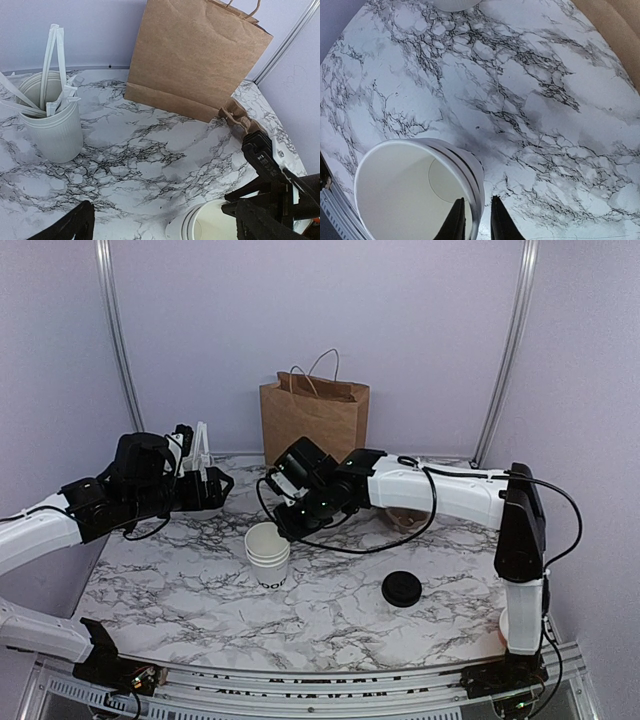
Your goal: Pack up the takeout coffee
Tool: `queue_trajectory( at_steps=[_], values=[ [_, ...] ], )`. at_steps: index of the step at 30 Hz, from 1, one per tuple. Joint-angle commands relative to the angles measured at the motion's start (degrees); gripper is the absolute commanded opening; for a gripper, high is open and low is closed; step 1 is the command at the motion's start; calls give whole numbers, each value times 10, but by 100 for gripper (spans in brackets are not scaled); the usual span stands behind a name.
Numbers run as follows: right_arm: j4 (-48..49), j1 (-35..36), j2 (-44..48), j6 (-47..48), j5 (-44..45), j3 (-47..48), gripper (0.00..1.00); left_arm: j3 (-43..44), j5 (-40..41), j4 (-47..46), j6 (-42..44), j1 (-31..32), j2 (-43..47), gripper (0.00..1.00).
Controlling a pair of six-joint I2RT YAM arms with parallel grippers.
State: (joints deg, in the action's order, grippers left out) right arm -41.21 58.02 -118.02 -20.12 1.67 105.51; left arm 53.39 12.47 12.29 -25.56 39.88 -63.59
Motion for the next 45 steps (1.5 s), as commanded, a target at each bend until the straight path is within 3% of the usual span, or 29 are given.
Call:
queue_trajectory(
  at_steps=[1, 11, 27, 45],
  values=[
    [-9, 4, -10, -3, 6, 28, 16, -14, -5, -2, 1, -5, 18, 99],
    [-19, 4, -14, -9, 9, 53, 0, -26, -16, -2, 0, -5, 25, 99],
    [53, -44, 31, -45, -41, 16, 0, -58, -39, 1, -20, -30, 34, 99],
    [31, -79, 41, -23, -37, 95, 0, -59, -68, 8, -32, -35, 23, 99]
  ],
)
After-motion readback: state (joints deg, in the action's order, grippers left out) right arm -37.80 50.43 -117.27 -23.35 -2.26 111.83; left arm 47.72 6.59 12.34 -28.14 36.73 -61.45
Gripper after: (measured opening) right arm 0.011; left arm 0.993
